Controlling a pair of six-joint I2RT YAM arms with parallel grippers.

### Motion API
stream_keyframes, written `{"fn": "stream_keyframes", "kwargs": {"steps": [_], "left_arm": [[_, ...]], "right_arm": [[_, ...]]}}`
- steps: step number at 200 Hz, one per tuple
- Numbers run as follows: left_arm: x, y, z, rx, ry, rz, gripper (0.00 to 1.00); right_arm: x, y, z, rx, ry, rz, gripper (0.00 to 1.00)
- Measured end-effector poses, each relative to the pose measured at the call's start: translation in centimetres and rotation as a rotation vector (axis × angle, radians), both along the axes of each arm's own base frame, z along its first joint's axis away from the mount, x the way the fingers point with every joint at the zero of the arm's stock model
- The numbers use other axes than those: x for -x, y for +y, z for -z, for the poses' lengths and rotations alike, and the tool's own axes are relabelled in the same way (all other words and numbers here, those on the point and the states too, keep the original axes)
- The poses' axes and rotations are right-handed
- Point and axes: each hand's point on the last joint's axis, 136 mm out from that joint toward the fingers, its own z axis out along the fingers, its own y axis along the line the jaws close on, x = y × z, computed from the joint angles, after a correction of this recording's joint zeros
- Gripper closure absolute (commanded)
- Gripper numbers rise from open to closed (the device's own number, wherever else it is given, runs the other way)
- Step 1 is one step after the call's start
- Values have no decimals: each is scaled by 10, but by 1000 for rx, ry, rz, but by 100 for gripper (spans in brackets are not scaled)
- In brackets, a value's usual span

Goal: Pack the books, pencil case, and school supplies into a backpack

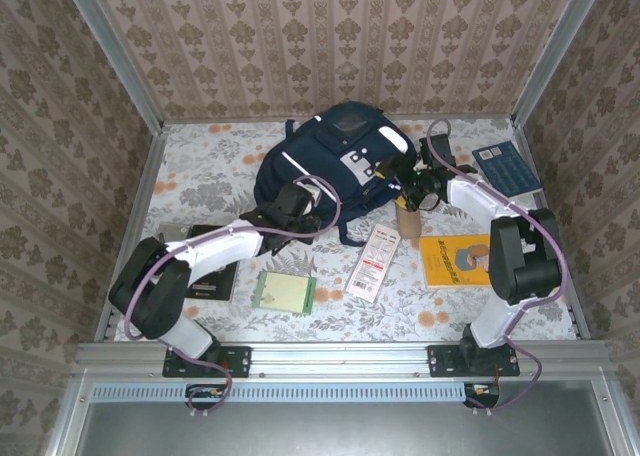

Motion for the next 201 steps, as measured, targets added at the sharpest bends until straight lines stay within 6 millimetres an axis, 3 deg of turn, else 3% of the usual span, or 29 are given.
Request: {"fn": "stream_keyframes", "kwargs": {"steps": [96,201], "left_arm": [[-2,-11,33,-207,102,25,76],[-9,3,59,-353,169,-11,71]], "right_arm": [[5,-4,-2,15,-1,17,11],[7,-5,1,16,7,18,11]]}}
